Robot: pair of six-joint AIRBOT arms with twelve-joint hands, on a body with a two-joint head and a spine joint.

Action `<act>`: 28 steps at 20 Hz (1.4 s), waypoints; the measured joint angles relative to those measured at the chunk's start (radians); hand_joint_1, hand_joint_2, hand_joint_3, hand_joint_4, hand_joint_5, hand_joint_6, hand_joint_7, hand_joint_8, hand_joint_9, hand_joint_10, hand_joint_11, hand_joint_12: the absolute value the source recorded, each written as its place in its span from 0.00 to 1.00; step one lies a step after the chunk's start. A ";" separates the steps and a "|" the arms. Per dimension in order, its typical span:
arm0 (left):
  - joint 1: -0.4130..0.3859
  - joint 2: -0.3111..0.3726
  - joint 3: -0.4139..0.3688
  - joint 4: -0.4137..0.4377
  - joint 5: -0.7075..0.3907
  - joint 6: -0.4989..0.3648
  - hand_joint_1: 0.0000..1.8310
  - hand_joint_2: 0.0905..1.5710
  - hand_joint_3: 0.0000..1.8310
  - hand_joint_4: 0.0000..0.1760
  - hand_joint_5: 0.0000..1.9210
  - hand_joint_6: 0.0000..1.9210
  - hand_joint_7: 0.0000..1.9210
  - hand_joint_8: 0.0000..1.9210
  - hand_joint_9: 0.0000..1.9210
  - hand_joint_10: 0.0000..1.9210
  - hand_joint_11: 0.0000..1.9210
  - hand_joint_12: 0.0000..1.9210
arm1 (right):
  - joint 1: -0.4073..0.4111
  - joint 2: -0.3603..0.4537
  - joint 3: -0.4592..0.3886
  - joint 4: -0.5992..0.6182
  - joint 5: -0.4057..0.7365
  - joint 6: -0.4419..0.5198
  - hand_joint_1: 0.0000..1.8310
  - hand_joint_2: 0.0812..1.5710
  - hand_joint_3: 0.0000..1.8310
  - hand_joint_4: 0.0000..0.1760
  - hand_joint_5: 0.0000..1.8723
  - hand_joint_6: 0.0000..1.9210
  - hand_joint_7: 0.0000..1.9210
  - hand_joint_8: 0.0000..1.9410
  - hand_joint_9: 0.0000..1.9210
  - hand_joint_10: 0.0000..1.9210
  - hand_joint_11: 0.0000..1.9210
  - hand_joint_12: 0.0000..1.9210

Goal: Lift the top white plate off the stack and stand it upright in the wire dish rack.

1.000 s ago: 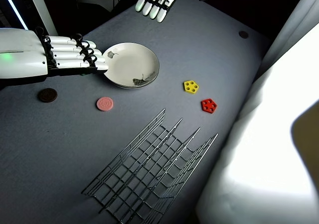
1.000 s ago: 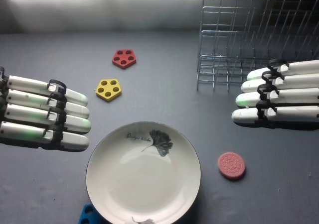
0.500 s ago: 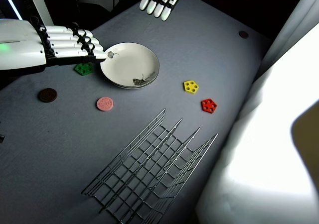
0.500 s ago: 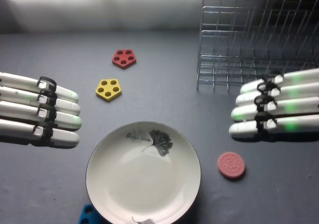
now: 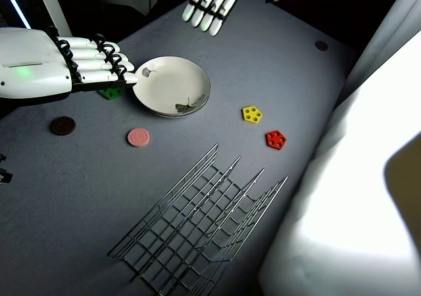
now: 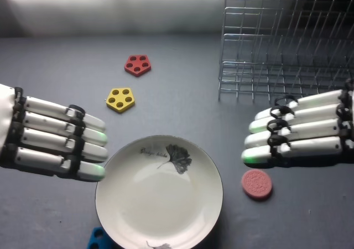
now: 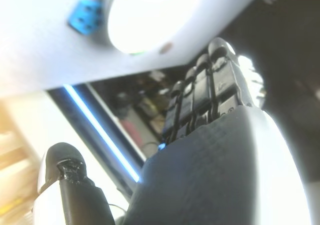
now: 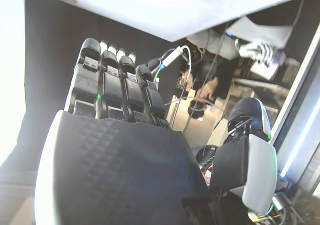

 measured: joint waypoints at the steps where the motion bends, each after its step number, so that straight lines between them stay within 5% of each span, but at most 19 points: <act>1: -0.003 -0.011 -0.001 0.003 0.002 0.004 0.18 0.52 0.00 0.00 0.02 0.00 0.02 0.00 0.02 0.00 0.03 0.05 | 0.003 -0.004 0.003 0.000 0.000 0.002 0.12 0.58 0.00 0.00 0.01 0.00 0.01 0.00 0.01 0.00 0.03 0.03; 6: -0.016 -0.052 -0.003 0.036 0.044 0.028 0.18 0.53 0.00 0.00 0.01 0.00 0.02 0.00 0.02 0.00 0.03 0.04 | -0.031 -0.004 0.009 -0.002 0.052 -0.030 0.10 0.58 0.00 0.00 0.00 0.00 0.00 0.00 0.01 0.00 0.03 0.02; 12: -0.054 -0.099 -0.012 0.114 0.088 0.056 0.18 0.53 0.00 0.00 0.02 0.00 0.02 0.00 0.03 0.00 0.04 0.04 | -0.114 -0.022 0.057 0.124 0.128 -0.237 0.12 0.57 0.00 0.00 0.01 0.00 0.01 0.00 0.01 0.00 0.04 0.03; 28: -0.047 -0.178 0.066 0.210 0.176 0.075 0.17 0.52 0.00 0.00 0.02 0.00 0.02 0.00 0.03 0.00 0.05 0.04 | -0.152 -0.054 0.061 0.095 0.167 -0.201 0.12 0.59 0.00 0.00 0.01 0.00 0.00 0.00 0.01 0.00 0.04 0.02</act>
